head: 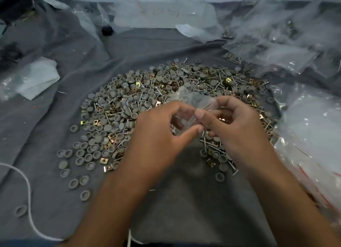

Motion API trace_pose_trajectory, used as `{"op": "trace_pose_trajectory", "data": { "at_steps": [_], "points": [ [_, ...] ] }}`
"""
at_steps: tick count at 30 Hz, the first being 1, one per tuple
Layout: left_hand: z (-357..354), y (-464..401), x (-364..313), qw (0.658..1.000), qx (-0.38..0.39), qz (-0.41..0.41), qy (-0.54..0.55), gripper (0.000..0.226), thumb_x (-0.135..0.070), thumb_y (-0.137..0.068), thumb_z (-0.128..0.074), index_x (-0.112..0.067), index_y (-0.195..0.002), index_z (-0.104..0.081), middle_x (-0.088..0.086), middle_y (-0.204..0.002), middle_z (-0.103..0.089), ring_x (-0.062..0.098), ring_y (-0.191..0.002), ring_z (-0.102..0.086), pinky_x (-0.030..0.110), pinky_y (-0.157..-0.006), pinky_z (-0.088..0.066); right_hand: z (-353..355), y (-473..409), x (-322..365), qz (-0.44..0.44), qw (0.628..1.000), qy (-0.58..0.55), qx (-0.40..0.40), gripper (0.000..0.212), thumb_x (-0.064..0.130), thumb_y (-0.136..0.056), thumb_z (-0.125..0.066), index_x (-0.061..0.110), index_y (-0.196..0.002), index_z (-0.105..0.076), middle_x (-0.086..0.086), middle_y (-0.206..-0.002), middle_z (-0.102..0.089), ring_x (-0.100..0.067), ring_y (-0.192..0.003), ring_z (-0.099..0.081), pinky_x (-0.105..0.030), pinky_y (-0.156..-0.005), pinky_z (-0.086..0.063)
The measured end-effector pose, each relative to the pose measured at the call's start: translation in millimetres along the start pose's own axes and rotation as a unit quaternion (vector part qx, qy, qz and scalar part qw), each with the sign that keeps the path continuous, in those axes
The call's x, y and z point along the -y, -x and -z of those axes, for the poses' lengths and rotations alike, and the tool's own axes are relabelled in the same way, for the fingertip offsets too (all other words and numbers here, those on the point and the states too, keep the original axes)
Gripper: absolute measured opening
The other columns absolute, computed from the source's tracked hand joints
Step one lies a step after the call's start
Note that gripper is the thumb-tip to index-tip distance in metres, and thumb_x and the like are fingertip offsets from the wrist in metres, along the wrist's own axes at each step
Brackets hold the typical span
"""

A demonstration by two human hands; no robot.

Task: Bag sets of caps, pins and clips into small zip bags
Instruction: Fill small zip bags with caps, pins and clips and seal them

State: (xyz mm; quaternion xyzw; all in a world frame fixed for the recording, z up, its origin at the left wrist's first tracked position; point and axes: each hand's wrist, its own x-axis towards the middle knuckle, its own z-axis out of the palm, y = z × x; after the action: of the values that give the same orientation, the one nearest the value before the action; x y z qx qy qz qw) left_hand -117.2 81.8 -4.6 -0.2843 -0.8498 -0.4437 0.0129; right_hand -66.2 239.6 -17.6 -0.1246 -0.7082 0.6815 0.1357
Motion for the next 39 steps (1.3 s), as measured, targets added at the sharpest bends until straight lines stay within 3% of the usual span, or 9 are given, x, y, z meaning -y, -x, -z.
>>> {"op": "trace_pose_trajectory", "data": {
  "at_steps": [3,7,13,18,22,24,29,34,39],
  "points": [
    [4.0,-1.0,6.8,0.999,0.041,0.002,0.022,0.023,-0.035,-0.083,-0.078,-0.034,-0.105,-0.074,-0.026,-0.086,-0.072,-0.005,-0.080,-0.067,0.014,-0.066,-0.051,2.0,0.5,-1.6,-0.003,1.000,0.022,0.005,0.029,0.036,-0.077,-0.081,0.022,-0.097,-0.066,0.006,-0.079,-0.076,-0.001,-0.065,-0.069,-0.013,-0.058,-0.050],
    [11.2,-1.9,14.3,0.998,0.058,-0.007,-0.013,0.034,-0.026,-0.087,-0.076,-0.036,-0.119,-0.067,-0.031,-0.086,-0.071,-0.013,-0.077,-0.066,0.005,-0.068,-0.048,7.9,-0.9,-1.5,-0.035,0.998,0.045,0.009,0.040,0.042,-0.070,-0.083,0.023,-0.101,-0.068,0.004,-0.088,-0.077,-0.007,-0.071,-0.073,-0.015,-0.059,-0.051],
    [9.4,0.0,11.3,0.998,-0.009,0.020,-0.065,0.027,-0.029,-0.094,-0.065,-0.045,-0.096,-0.043,-0.020,-0.075,-0.069,-0.005,-0.067,-0.066,0.025,-0.053,-0.055,23.0,-4.1,0.2,-0.068,0.984,0.148,0.067,0.034,0.039,-0.072,-0.082,0.031,-0.101,-0.066,0.014,-0.093,-0.076,-0.009,-0.076,-0.073,-0.029,-0.070,-0.057],
    [10.6,0.1,9.7,0.992,-0.063,0.025,-0.103,0.014,-0.028,-0.098,-0.054,-0.040,-0.096,-0.048,-0.021,-0.077,-0.066,-0.003,-0.066,-0.062,0.025,-0.053,-0.052,30.9,-2.3,-7.7,-0.062,0.913,0.389,0.107,0.014,0.040,-0.084,-0.078,0.037,-0.089,-0.066,0.019,-0.082,-0.070,0.008,-0.077,-0.063,-0.010,-0.059,-0.044],
    [11.1,0.5,11.7,0.989,-0.053,0.012,-0.138,0.011,-0.028,-0.095,-0.055,-0.038,-0.098,-0.058,-0.020,-0.083,-0.064,-0.006,-0.074,-0.059,0.020,-0.064,-0.052,20.4,3.6,-16.1,-0.040,0.850,0.523,0.050,0.019,0.049,-0.083,-0.078,0.034,-0.085,-0.066,0.016,-0.075,-0.066,0.001,-0.066,-0.061,-0.021,-0.058,-0.051],
    [9.0,-0.1,13.9,0.989,-0.036,0.000,-0.143,0.017,-0.021,-0.095,-0.060,-0.034,-0.104,-0.068,-0.015,-0.093,-0.068,-0.002,-0.081,-0.059,0.017,-0.070,-0.047,16.1,4.5,-16.1,-0.039,0.842,0.536,0.038,0.022,0.048,-0.082,-0.080,0.033,-0.088,-0.065,0.014,-0.080,-0.068,-0.007,-0.074,-0.064,-0.033,-0.068,-0.057],
    [2.5,0.8,13.7,0.986,-0.007,-0.030,-0.166,0.026,-0.015,-0.095,-0.055,-0.021,-0.109,-0.075,-0.003,-0.103,-0.064,0.015,-0.098,-0.056,0.028,-0.079,-0.046,9.6,7.1,-10.5,-0.034,0.820,0.568,0.058,0.021,0.032,-0.083,-0.075,0.031,-0.099,-0.062,0.010,-0.087,-0.067,-0.015,-0.079,-0.064,-0.036,-0.069,-0.057],
    [0.5,2.6,14.2,0.986,-0.013,-0.023,-0.167,0.026,-0.015,-0.096,-0.054,-0.021,-0.112,-0.073,-0.004,-0.103,-0.060,0.013,-0.098,-0.052,0.029,-0.079,-0.046,7.3,9.7,-5.2,-0.016,0.792,0.606,0.067,0.023,0.026,-0.084,-0.067,0.029,-0.105,-0.057,0.008,-0.090,-0.065,-0.019,-0.085,-0.062,-0.036,-0.069,-0.056],
    [1.1,1.9,14.8,0.988,-0.001,0.000,-0.151,0.022,-0.023,-0.093,-0.063,-0.027,-0.113,-0.070,-0.017,-0.102,-0.052,-0.007,-0.084,-0.047,0.008,-0.075,-0.035,7.9,11.7,-1.3,0.028,0.762,0.643,0.075,0.022,0.033,-0.087,-0.063,0.030,-0.107,-0.056,0.011,-0.087,-0.065,-0.017,-0.083,-0.063,-0.033,-0.066,-0.053]
  ]
}}
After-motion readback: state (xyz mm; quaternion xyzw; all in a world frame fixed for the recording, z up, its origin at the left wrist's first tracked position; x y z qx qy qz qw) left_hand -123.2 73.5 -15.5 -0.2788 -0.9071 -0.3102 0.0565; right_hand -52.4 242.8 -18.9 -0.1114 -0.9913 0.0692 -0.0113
